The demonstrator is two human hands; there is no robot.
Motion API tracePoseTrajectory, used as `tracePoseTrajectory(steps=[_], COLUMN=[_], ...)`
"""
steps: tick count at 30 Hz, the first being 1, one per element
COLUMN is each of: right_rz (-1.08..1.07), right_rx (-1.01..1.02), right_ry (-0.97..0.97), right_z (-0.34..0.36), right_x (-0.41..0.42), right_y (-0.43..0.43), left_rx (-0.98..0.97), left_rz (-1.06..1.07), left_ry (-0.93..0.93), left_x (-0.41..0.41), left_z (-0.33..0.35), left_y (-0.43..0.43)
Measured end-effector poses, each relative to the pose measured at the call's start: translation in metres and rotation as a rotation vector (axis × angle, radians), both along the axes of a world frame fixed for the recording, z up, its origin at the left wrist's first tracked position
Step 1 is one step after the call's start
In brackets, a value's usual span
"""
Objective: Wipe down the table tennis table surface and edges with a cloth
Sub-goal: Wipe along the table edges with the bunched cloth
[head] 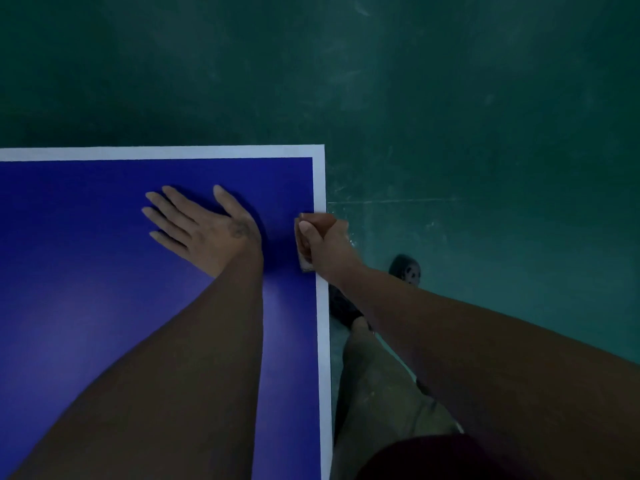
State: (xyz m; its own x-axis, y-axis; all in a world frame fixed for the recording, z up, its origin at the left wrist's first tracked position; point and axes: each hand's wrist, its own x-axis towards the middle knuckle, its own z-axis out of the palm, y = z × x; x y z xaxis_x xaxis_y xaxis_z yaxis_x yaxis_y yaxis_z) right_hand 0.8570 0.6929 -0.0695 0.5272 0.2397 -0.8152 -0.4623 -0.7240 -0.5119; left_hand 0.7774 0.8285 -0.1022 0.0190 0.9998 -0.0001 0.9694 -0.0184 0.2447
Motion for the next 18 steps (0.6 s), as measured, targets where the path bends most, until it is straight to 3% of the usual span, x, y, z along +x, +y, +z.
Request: tracePoseTrajectory(steps=[18], right_rz=[-0.021], right_rx=[0.038], right_ry=[-0.003], right_z=[-0.002], right_x=[0.060], right_y=[0.044], left_rx=[0.038], left_rz=[0.015], left_ry=[0.086], left_x=[0.007], left_z=[-0.004], left_y=[-0.002])
